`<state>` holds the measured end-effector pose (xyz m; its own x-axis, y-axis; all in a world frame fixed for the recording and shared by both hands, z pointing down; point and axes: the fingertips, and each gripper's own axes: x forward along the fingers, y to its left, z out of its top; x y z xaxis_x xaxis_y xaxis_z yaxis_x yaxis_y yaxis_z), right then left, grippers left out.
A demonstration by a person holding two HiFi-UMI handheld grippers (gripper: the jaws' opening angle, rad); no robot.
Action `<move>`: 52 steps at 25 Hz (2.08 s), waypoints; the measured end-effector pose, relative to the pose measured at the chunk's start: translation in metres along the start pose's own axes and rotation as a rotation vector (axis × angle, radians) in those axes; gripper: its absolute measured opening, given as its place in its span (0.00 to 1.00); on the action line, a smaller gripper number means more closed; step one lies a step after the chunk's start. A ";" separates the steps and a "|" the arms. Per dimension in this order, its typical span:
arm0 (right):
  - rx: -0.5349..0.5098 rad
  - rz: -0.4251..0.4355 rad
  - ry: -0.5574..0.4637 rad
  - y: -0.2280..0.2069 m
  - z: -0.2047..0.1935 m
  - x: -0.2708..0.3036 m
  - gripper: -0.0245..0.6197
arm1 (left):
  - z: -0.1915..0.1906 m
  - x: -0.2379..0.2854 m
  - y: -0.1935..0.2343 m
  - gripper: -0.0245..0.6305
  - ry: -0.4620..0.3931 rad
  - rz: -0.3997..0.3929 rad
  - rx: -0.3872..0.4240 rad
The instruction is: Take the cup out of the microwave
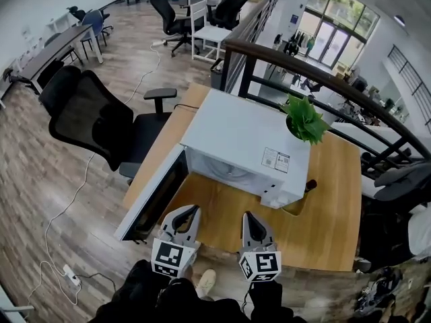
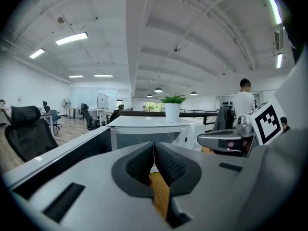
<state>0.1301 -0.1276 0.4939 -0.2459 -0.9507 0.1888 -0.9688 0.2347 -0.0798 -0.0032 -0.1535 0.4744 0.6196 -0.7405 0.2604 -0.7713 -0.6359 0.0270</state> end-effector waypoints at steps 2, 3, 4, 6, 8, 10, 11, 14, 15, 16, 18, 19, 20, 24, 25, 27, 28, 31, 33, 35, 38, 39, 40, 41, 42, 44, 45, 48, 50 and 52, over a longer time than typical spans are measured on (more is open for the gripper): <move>0.004 -0.001 0.015 -0.003 -0.005 0.020 0.06 | -0.004 0.015 0.013 0.07 0.012 -0.003 -0.016; 0.007 -0.003 0.021 -0.005 -0.007 0.029 0.06 | -0.006 0.023 0.019 0.07 0.018 -0.005 -0.022; 0.010 -0.005 0.026 -0.007 -0.009 0.038 0.06 | -0.008 0.029 0.024 0.07 0.024 -0.009 -0.026; 0.012 -0.012 0.037 -0.013 -0.015 0.054 0.06 | -0.014 0.042 0.032 0.07 0.036 -0.016 -0.031; 0.016 -0.018 0.047 -0.019 -0.022 0.070 0.06 | -0.021 0.054 0.040 0.07 0.050 -0.019 -0.036; 0.025 -0.023 0.055 -0.024 -0.028 0.084 0.06 | -0.027 0.065 0.047 0.07 0.061 -0.021 -0.044; 0.029 -0.025 0.061 -0.027 -0.031 0.090 0.06 | -0.030 0.070 0.049 0.07 0.065 -0.023 -0.047; 0.037 -0.031 0.076 -0.034 -0.044 0.107 0.06 | -0.041 0.085 0.054 0.07 0.079 -0.034 -0.050; 0.036 -0.031 0.080 -0.036 -0.048 0.113 0.06 | -0.045 0.090 0.055 0.07 0.083 -0.036 -0.053; 0.033 -0.029 0.085 -0.038 -0.053 0.120 0.06 | -0.048 0.096 0.056 0.07 0.088 -0.038 -0.057; 0.025 -0.024 0.092 -0.043 -0.062 0.132 0.06 | -0.055 0.106 0.059 0.07 0.095 -0.039 -0.067; 0.021 -0.024 0.092 -0.045 -0.065 0.138 0.06 | -0.057 0.110 0.060 0.07 0.098 -0.040 -0.070; 0.019 -0.028 0.089 -0.048 -0.068 0.144 0.06 | -0.059 0.115 0.061 0.07 0.100 -0.041 -0.070; 0.033 -0.040 0.092 -0.060 -0.080 0.167 0.06 | -0.067 0.125 0.060 0.07 0.112 -0.046 -0.068; 0.043 -0.029 0.099 -0.061 -0.084 0.173 0.08 | -0.070 0.127 0.061 0.07 0.117 -0.047 -0.069; 0.052 -0.002 0.114 -0.061 -0.091 0.184 0.27 | -0.075 0.131 0.062 0.07 0.126 -0.046 -0.070; 0.049 0.005 0.119 -0.062 -0.094 0.188 0.27 | -0.077 0.132 0.063 0.07 0.128 -0.046 -0.072; 0.034 0.024 0.125 -0.064 -0.097 0.200 0.29 | -0.080 0.134 0.065 0.07 0.129 -0.044 -0.079; 0.031 0.037 0.131 -0.065 -0.099 0.208 0.34 | -0.080 0.135 0.067 0.07 0.127 -0.042 -0.084; 0.027 0.043 0.133 -0.066 -0.100 0.214 0.36 | -0.080 0.136 0.069 0.07 0.127 -0.041 -0.088; 0.021 0.046 0.131 -0.068 -0.100 0.223 0.37 | -0.080 0.137 0.071 0.07 0.126 -0.040 -0.089; 0.020 0.048 0.131 -0.069 -0.100 0.225 0.37 | -0.079 0.138 0.071 0.07 0.126 -0.040 -0.088; 0.020 0.051 0.131 -0.069 -0.100 0.228 0.38 | -0.079 0.138 0.071 0.07 0.126 -0.040 -0.087; 0.021 0.054 0.132 -0.069 -0.100 0.230 0.38 | -0.079 0.138 0.071 0.07 0.126 -0.041 -0.086; 0.020 0.059 0.132 -0.068 -0.100 0.232 0.38 | -0.079 0.138 0.072 0.07 0.127 -0.041 -0.087; 0.011 0.073 0.130 -0.066 -0.099 0.236 0.37 | -0.079 0.139 0.073 0.07 0.126 -0.041 -0.091; 0.005 0.080 0.129 -0.064 -0.099 0.237 0.35 | -0.079 0.139 0.074 0.07 0.126 -0.040 -0.093; -0.007 0.088 0.131 -0.061 -0.099 0.241 0.32 | -0.081 0.139 0.077 0.07 0.129 -0.039 -0.097; -0.009 0.092 0.131 -0.060 -0.099 0.242 0.29 | -0.082 0.139 0.077 0.07 0.130 -0.040 -0.099; -0.009 0.095 0.133 -0.057 -0.099 0.244 0.25 | -0.083 0.138 0.076 0.07 0.132 -0.045 -0.097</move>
<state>0.1226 -0.3526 0.6410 -0.3376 -0.8892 0.3087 -0.9412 0.3245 -0.0943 0.0115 -0.2863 0.5922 0.6340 -0.6730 0.3809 -0.7579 -0.6387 0.1331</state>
